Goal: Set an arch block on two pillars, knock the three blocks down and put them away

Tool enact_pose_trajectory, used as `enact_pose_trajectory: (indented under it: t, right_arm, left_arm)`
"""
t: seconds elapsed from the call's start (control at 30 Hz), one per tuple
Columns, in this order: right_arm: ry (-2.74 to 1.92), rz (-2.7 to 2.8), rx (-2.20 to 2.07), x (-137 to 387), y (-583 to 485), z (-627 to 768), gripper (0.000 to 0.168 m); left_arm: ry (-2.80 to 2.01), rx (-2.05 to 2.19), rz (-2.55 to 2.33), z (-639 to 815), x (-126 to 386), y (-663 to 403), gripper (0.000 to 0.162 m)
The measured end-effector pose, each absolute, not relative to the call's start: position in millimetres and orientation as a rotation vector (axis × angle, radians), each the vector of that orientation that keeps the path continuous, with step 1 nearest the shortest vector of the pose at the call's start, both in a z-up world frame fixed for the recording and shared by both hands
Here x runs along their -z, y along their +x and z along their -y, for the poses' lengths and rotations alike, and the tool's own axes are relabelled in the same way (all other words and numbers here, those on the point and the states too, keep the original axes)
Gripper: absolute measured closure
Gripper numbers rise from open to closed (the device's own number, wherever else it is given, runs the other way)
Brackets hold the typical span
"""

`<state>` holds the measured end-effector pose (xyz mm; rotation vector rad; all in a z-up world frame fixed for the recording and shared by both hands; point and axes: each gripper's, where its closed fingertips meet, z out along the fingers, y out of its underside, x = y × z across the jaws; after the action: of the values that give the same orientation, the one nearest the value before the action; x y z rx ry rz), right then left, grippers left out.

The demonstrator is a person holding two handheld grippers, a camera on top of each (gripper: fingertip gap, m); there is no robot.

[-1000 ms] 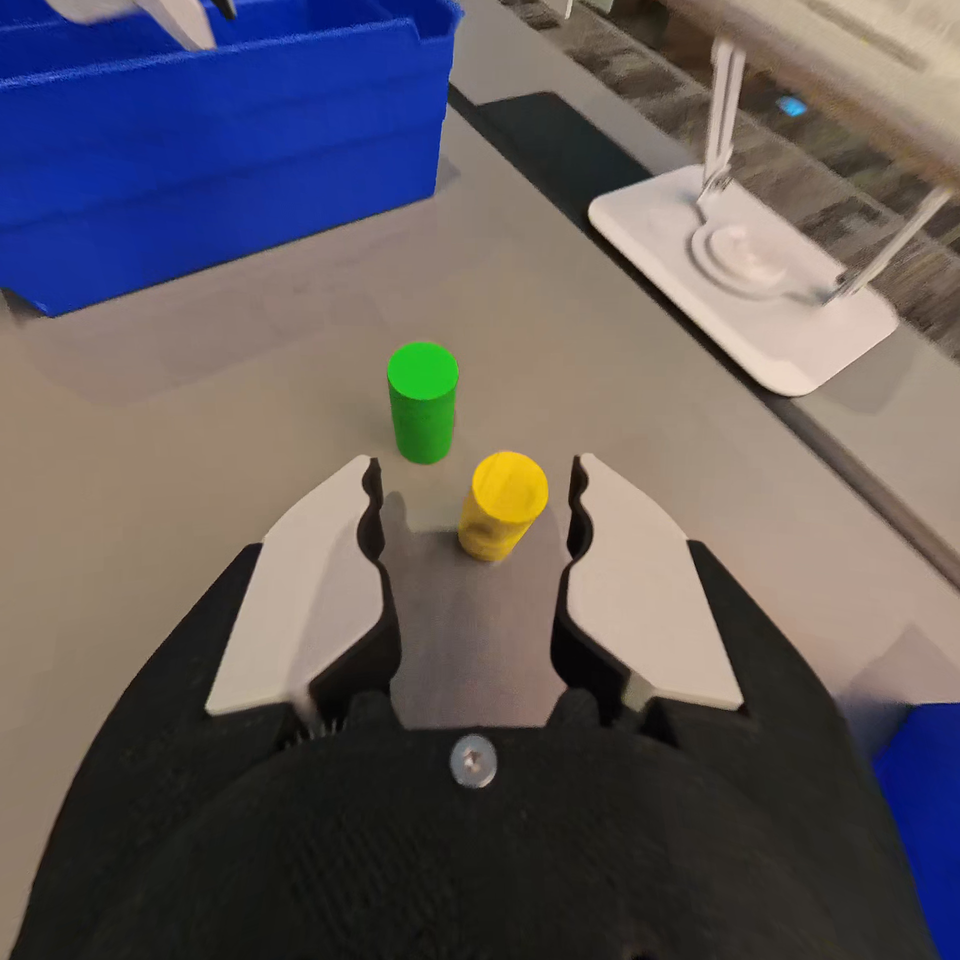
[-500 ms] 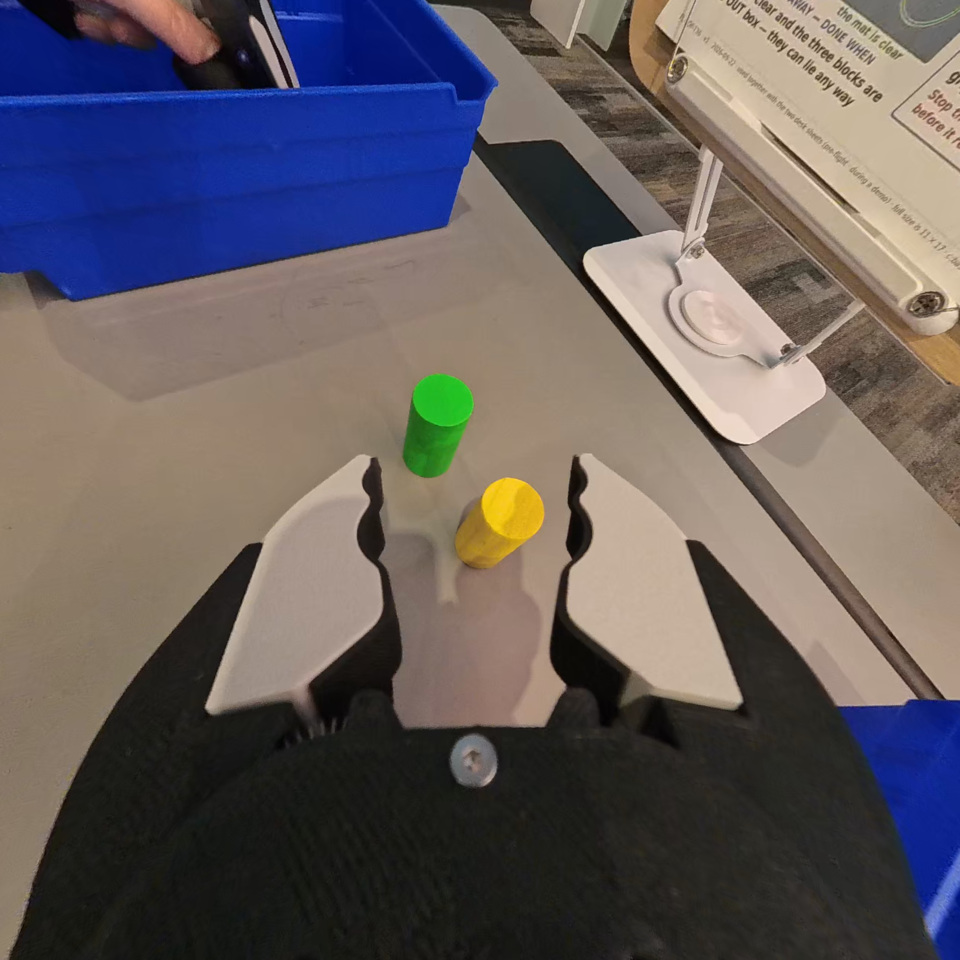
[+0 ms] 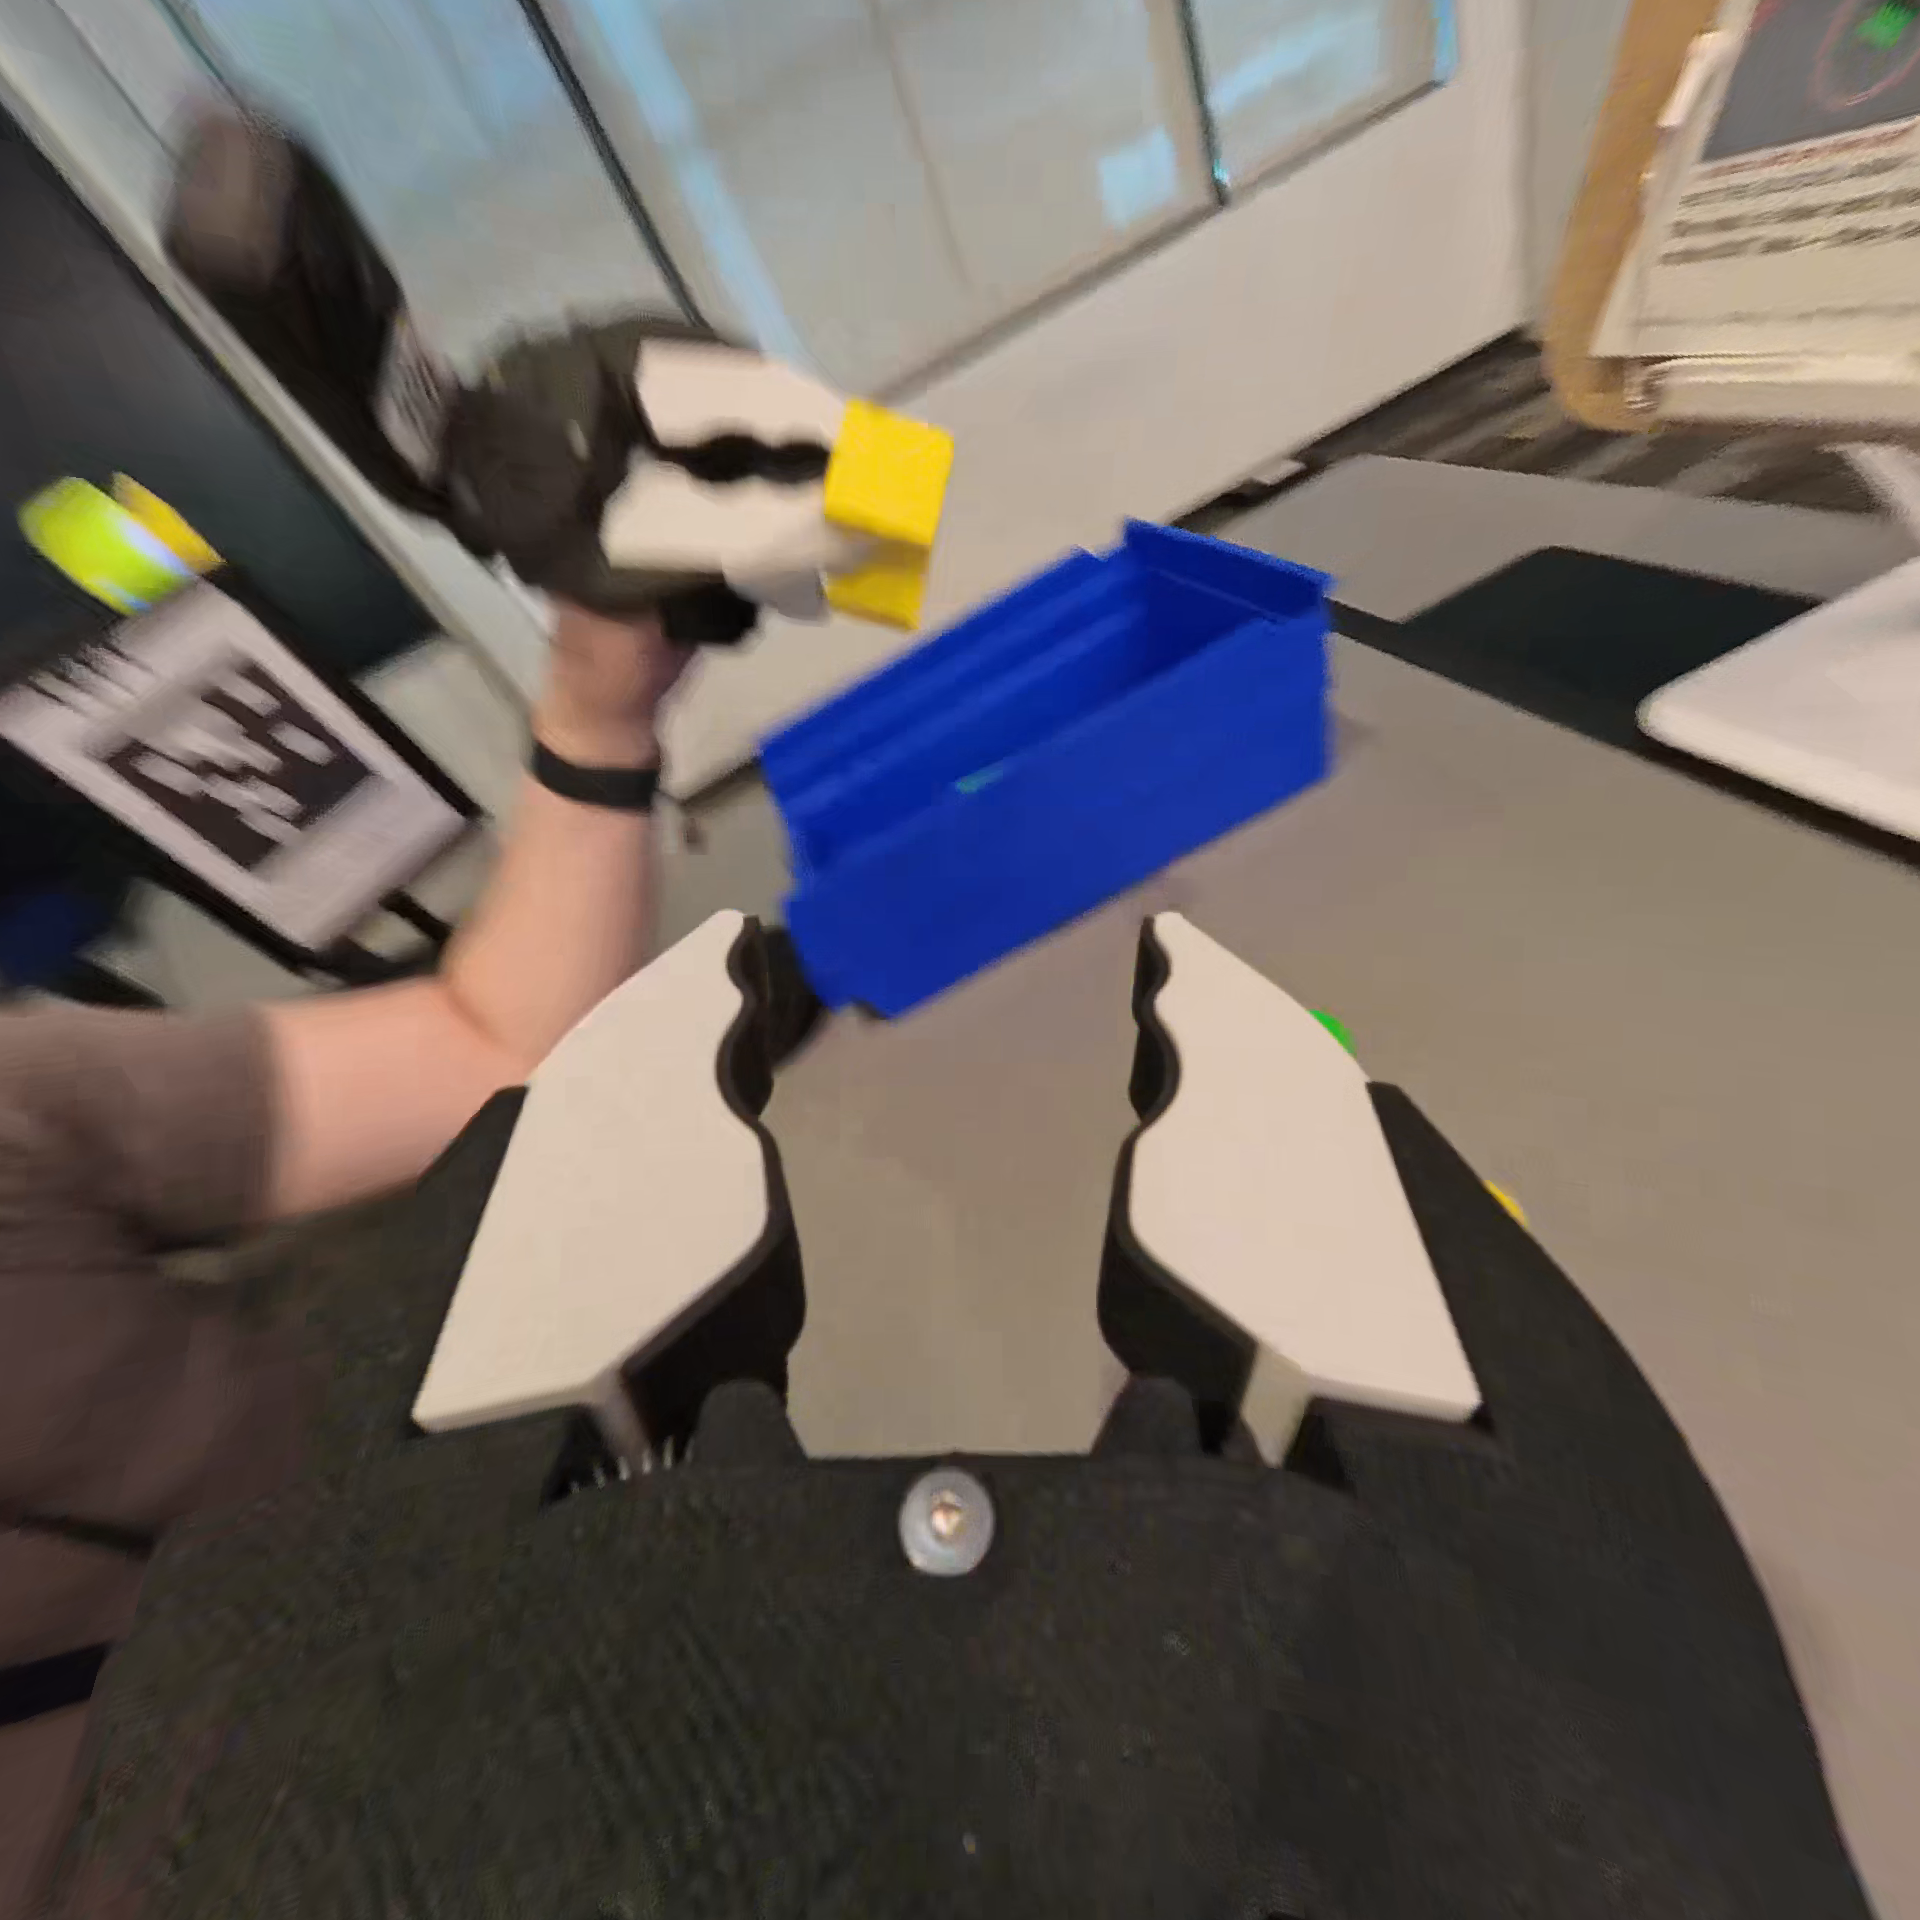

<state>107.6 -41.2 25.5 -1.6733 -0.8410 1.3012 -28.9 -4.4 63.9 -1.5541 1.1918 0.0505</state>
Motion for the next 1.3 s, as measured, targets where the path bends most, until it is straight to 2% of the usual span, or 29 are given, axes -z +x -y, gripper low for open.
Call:
enact_pose_trajectory:
  t: [0.17,0.4,0.53,0.6,0.7,0.8,0.9,1.0,1.3]
  right_arm:
    - [-1.726,0.719,-1.579,-38.9,109.4,52.3,0.1]
    - [-1.927,0.831,-1.381,-13.6,103.1,61.3,0.115]
    - [-2.041,0.921,-1.327,8.1,101.6,66.9,0.117]
    - [-2.066,0.983,-1.337,15.1,99.8,73.1,0.134]
    - [-2.081,1.063,-1.302,21.3,101.8,75.0,0.134]
    - [-2.002,1.151,-1.199,21.3,107.0,67.2,0.134]
    - [-1.839,1.248,-1.154,13.7,107.2,64.2,0.134]
    - [-1.721,1.291,-1.068,7.7,107.7,60.4,0.134]
    - [-1.468,1.466,-0.923,3.7,106.1,71.0,0.134]
  left_arm:
    - [-1.401,-0.087,-1.435,40.8,-41.0,43.1,0.151]
    - [-1.322,-0.213,-1.649,59.0,5.1,86.2,0.151]
    - [-1.304,-0.211,-1.712,67.6,18.1,97.1,0.151]
    - [-1.292,-0.225,-1.733,70.7,20.9,99.5,0.151]
    - [-1.319,-0.217,-1.735,71.8,25.5,99.9,0.15]
    - [-1.401,-0.14,-1.687,63.3,21.4,89.1,0.111]
    - [-1.553,0.225,-1.567,59.7,12.3,85.0,0.099]
    - [-1.635,0.445,-1.602,66.6,21.3,80.2,0.108]
    - [-1.604,0.486,-1.635,70.0,29.2,89.2,0.123]
